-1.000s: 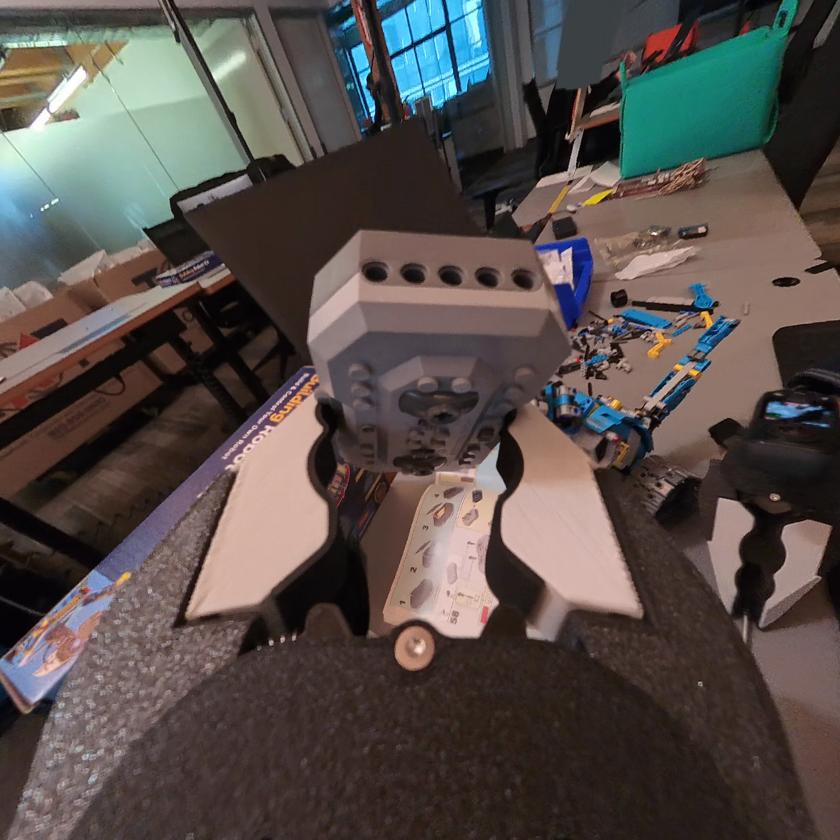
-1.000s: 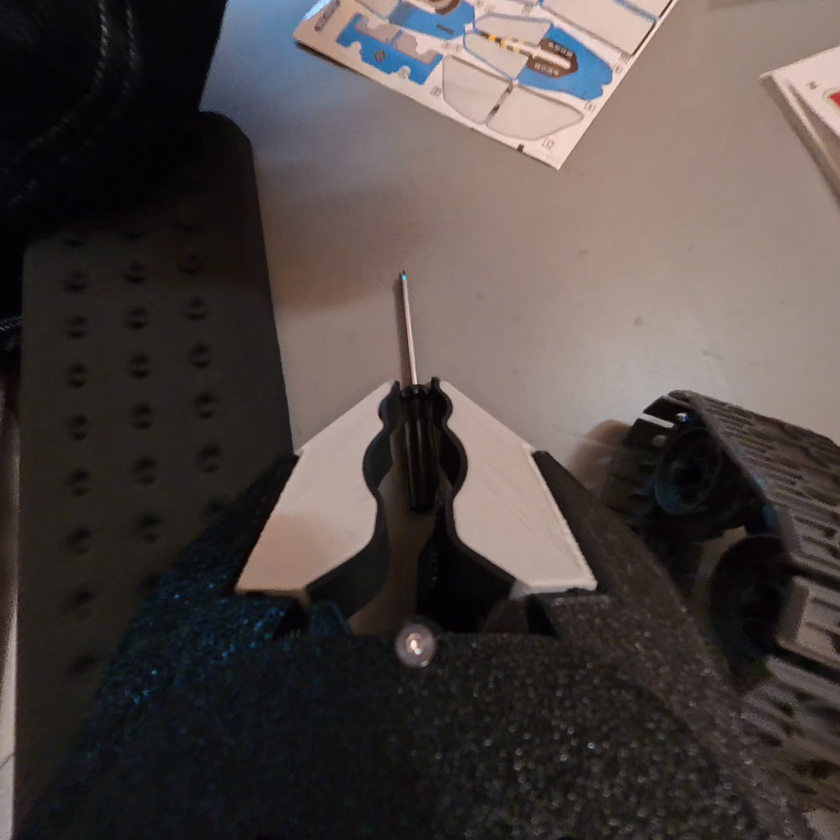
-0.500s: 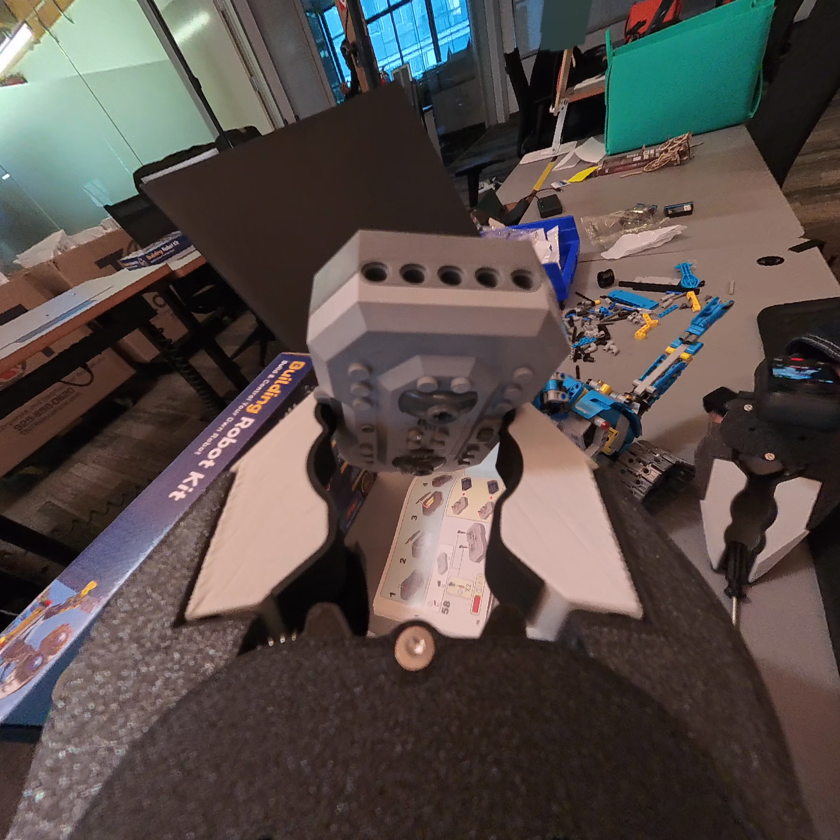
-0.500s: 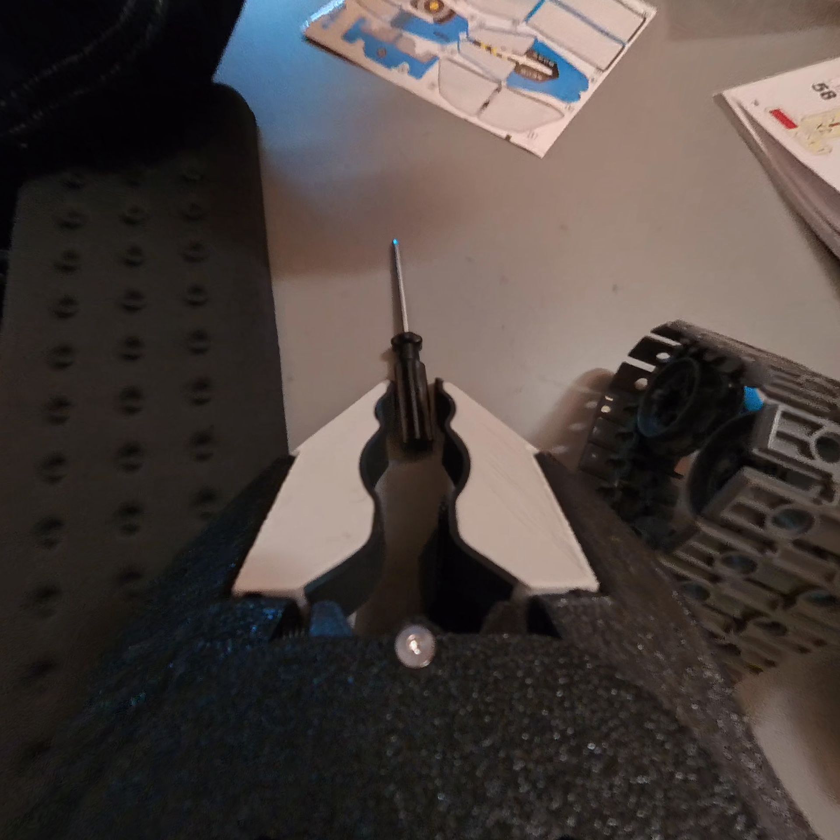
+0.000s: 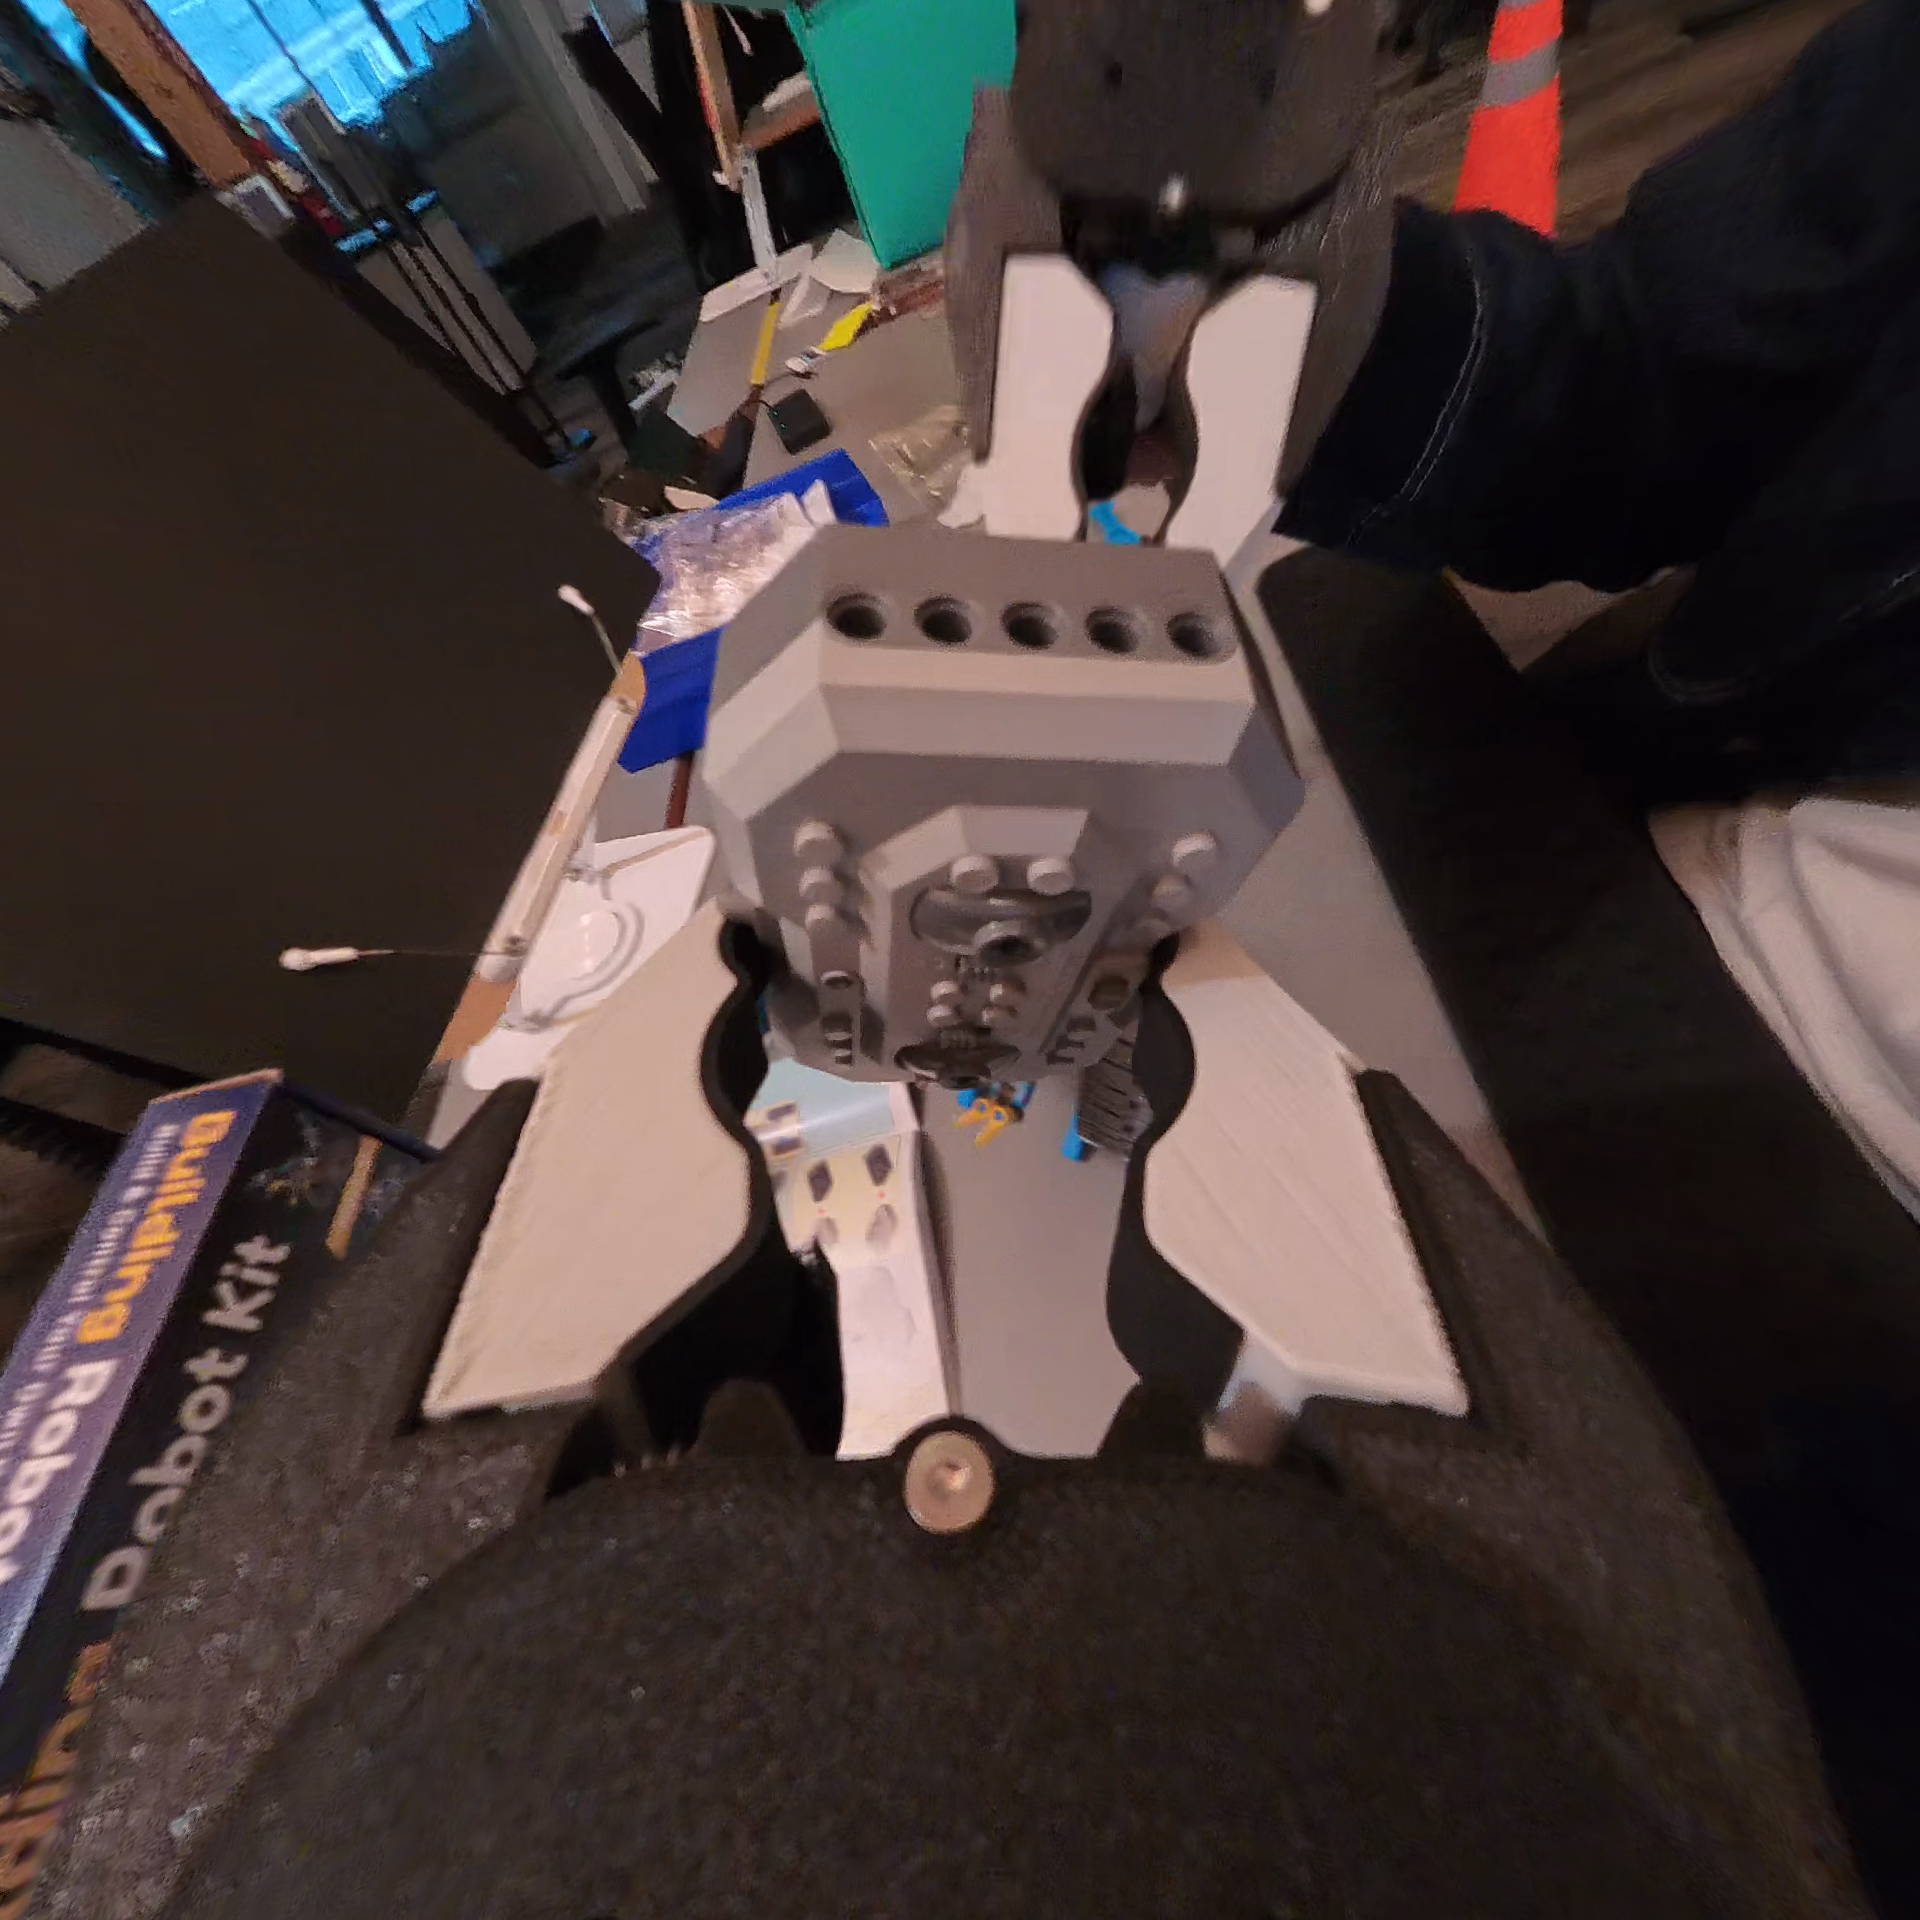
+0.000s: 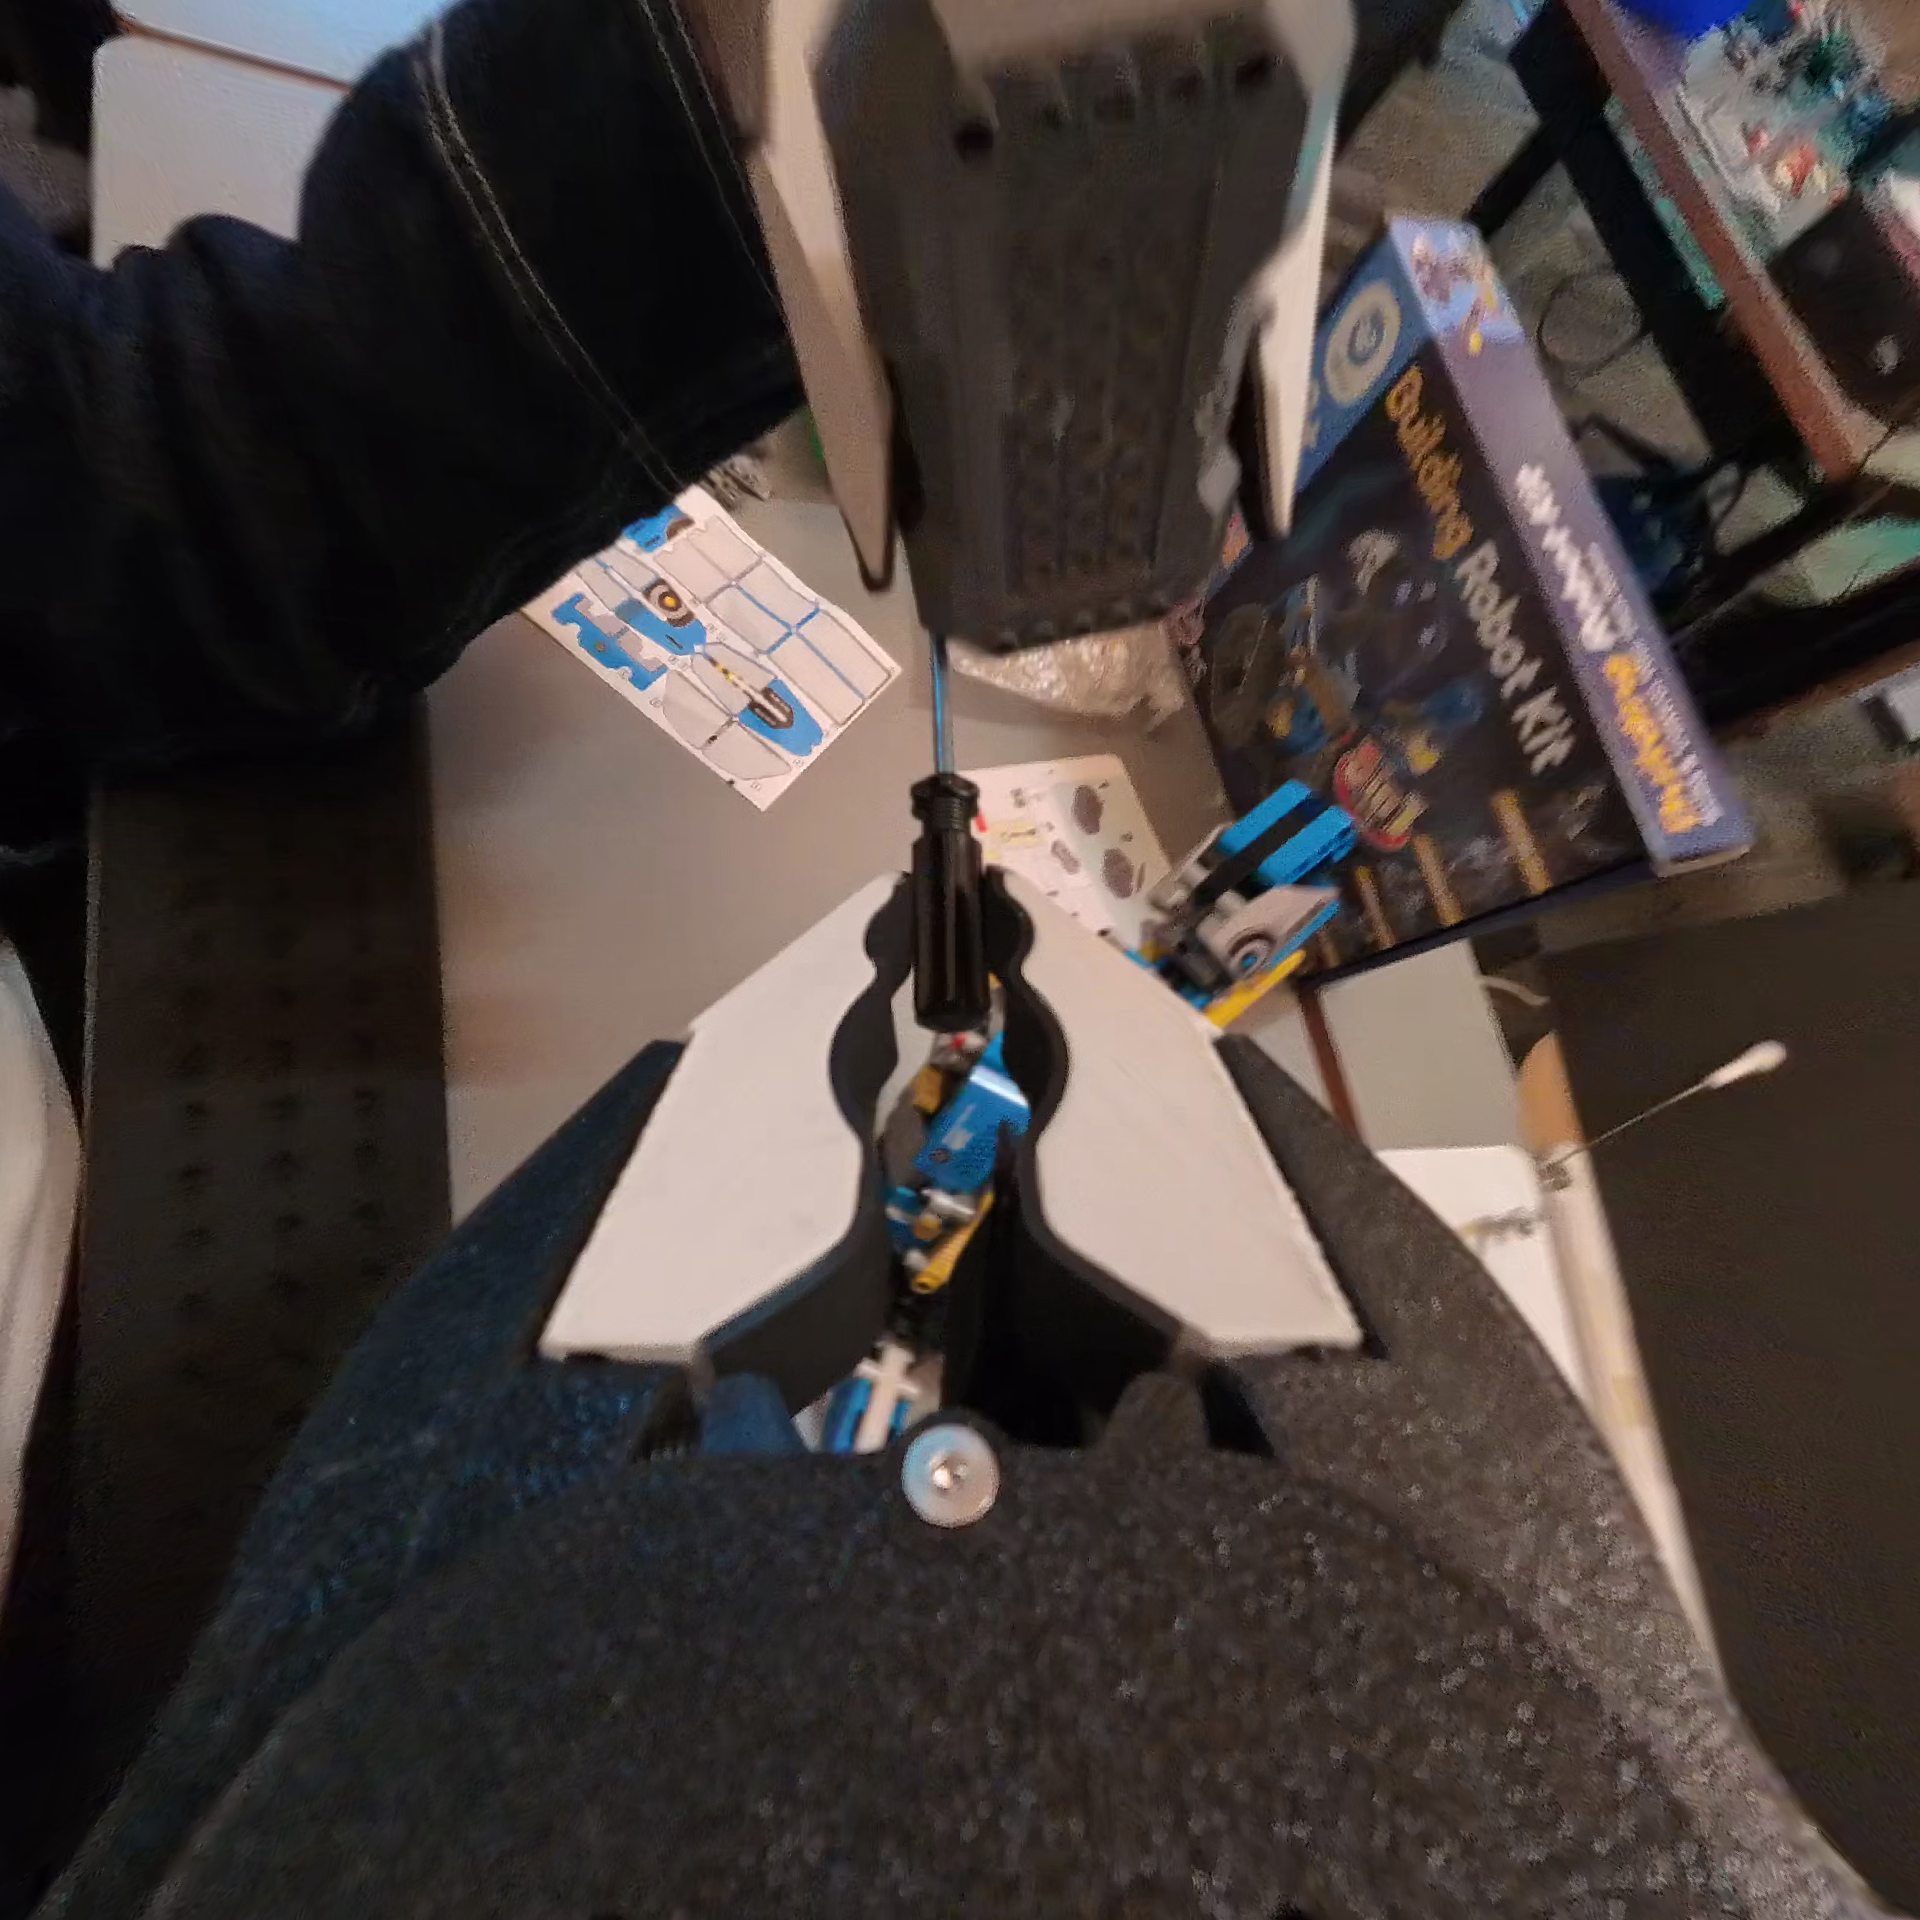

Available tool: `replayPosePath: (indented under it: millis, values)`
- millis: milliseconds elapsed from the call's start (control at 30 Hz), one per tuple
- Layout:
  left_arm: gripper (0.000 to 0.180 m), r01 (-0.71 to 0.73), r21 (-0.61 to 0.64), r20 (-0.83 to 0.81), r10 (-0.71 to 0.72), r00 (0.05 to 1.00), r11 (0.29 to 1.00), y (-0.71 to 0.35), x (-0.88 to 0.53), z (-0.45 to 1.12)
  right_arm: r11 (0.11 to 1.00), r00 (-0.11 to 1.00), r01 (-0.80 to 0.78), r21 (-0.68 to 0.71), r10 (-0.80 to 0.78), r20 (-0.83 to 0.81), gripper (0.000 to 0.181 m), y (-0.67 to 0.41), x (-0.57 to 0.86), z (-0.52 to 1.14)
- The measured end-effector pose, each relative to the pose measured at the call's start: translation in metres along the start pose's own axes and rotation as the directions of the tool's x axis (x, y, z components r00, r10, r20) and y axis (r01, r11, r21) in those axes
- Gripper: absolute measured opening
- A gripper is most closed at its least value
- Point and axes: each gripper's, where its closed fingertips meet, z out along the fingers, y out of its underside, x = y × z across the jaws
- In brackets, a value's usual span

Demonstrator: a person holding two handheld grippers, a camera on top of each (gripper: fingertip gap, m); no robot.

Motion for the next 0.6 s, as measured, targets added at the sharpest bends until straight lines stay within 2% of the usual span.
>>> replayPosePath:
  millis: [100, 200, 300, 367, 433, 500, 567, 600]
  values:
    - [0.069, 0.019, 0.044, 0.054, -0.022, 0.998, 0.999, -0.008, -0.012, -0.005, 0.997, 0.998, 0.070, 0.013, -0.069, -0.011, 0.011, -0.019, 0.013, -0.010]
    - [0.069, 0.016, 0.030, 0.110, -0.020, 0.994, 0.999, -0.004, -0.020, -0.008, 0.995, 0.995, 0.095, 0.038, -0.096, 0.004, 0.011, -0.029, 0.015, -0.008]
    - [0.070, 0.032, 0.033, 0.111, -0.035, 0.993, 0.999, -0.003, -0.023, -0.008, 0.988, 0.995, 0.017, 0.151, -0.032, 0.092, 0.012, -0.038, 0.011, -0.012]
    - [0.069, 0.024, -0.023, 0.124, -0.021, 0.992, 0.999, 0.009, -0.026, -0.004, 0.991, 0.993, -0.001, 0.136, -0.014, 0.114, 0.012, -0.027, 0.008, -0.007]
    - [0.070, 0.035, -0.048, 0.155, -0.027, 0.987, 0.998, 0.013, -0.032, -0.006, 0.997, 0.980, -0.050, 0.056, 0.038, 0.197, 0.012, -0.008, -0.008, -0.002]
    - [0.069, 0.044, -0.021, 0.183, -0.039, 0.982, 0.999, 0.010, -0.036, -0.013, 0.991, 0.961, -0.078, -0.107, 0.103, 0.256, 0.012, 0.027, -0.028, 0.001]
    - [0.069, 0.062, -0.008, 0.215, -0.059, 0.975, 0.998, 0.009, -0.041, -0.021, 0.926, 0.948, -0.057, -0.374, 0.167, 0.269, 0.012, 0.081, -0.050, -0.002]
    - [0.069, 0.062, -0.015, 0.230, -0.057, 0.972, 0.998, 0.010, -0.041, -0.024, 0.854, 0.948, -0.035, -0.520, 0.193, 0.253, 0.012, 0.111, -0.059, -0.012]
